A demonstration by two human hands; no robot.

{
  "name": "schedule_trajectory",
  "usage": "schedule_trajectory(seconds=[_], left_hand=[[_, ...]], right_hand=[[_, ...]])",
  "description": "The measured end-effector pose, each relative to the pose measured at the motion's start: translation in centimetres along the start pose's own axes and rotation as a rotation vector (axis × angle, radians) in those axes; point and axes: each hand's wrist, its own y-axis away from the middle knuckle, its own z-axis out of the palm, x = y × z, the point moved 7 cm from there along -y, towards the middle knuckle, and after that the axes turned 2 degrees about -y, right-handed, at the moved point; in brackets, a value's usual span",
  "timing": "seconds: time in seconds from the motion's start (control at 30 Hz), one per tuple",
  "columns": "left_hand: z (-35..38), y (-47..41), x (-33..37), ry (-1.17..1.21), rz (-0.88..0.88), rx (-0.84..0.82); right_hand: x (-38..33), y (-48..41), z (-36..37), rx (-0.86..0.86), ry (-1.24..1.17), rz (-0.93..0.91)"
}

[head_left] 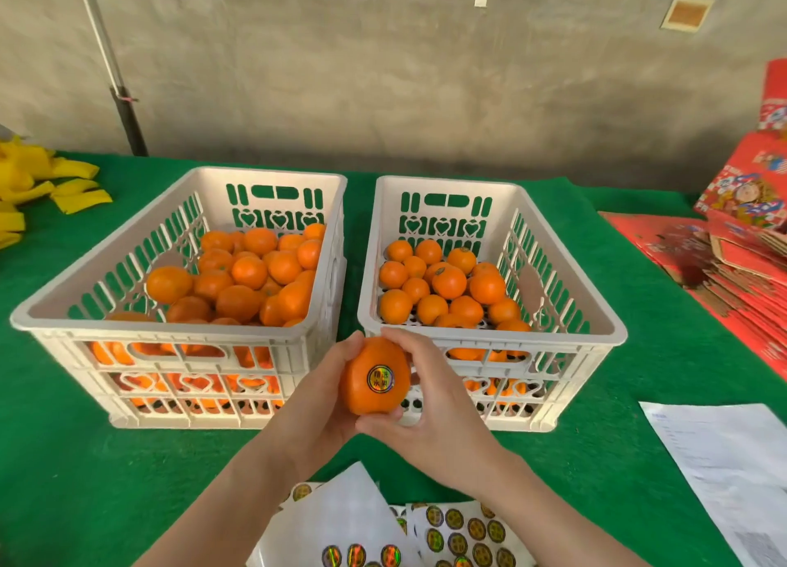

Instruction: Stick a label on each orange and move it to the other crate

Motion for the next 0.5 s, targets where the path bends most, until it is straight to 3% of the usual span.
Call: schedule_trajectory(seconds=[0.1, 0.2, 0.27, 0.4, 0.5], left_hand=[[0.8, -0.6, 2.1, -0.260, 0.144, 0.031], [2.0, -1.8, 6.7, -0.590, 0.446, 0.160], [3.0, -4.2, 8.4, -0.710, 0.513, 0.161], [3.5, -10.0, 8.7, -1.235, 0.533, 0.310], [4.2, -11.5, 7.0, -1.522, 0.562, 0.248]], right_hand=[[-0.5, -1.5, -1.5, 0.051, -0.061, 0.001], [-0.8, -4.5, -5.0, 0.152, -0.221, 0.007], [0.6, -7.4, -8.0, 0.239, -0.256, 0.067], [7.1, -13.7, -12.9, 0.279, -0.064, 0.307], [13.5, -16.7, -14.2, 0.063, 0.309, 0.492]])
